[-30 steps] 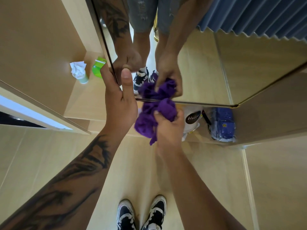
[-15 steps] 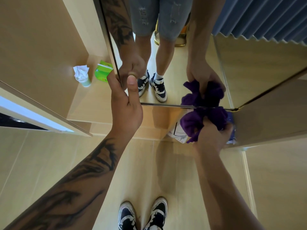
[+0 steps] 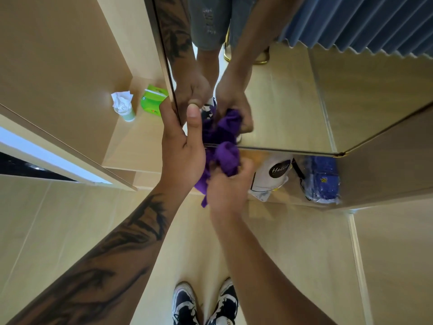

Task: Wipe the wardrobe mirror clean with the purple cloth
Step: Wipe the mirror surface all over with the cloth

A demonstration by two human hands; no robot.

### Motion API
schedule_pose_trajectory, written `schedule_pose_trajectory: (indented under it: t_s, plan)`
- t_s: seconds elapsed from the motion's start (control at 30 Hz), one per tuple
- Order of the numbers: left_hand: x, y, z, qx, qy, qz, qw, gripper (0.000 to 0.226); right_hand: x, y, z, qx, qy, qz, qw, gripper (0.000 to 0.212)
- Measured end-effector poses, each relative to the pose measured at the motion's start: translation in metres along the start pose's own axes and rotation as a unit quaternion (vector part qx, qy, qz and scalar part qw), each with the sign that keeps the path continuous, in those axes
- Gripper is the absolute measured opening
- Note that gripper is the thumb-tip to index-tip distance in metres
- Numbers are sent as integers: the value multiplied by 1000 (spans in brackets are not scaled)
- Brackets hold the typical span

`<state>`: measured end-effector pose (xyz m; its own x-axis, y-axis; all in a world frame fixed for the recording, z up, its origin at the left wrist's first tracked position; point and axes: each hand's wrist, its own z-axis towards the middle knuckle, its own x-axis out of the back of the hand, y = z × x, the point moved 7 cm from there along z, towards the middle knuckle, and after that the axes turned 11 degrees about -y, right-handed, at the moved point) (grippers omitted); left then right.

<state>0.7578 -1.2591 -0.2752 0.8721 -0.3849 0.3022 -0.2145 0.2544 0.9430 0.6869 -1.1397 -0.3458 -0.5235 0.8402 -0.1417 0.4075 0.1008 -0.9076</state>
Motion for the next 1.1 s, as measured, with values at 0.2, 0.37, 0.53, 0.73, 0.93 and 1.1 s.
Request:
schedule_pose_trajectory:
  t_s: [0.2,0.37,0.53,0.73,0.93,1.1]
  plan:
    - [8,-2,3,25,-38,20,999,10,-35,6,-8,5,-118,-67,991,27]
    - [7,-2,2,25,-38,20,999,9,-32,7,-3,-2,-127,-62,990,30]
    - [7,0,1,19,-28,5,999,32,25,-2,12,10,20,-7,1000,32]
    - [5,-1,1,24,-23,-4,999,44,133,-40,31,87,138,55,985,36]
    - [1,-3,0,29,-17,5,999,57,168,-53,35,92,176,-9,980,44]
    - [0,-5,0,42,-10,9,999,66,127,-43,36,114,133,32,984,38]
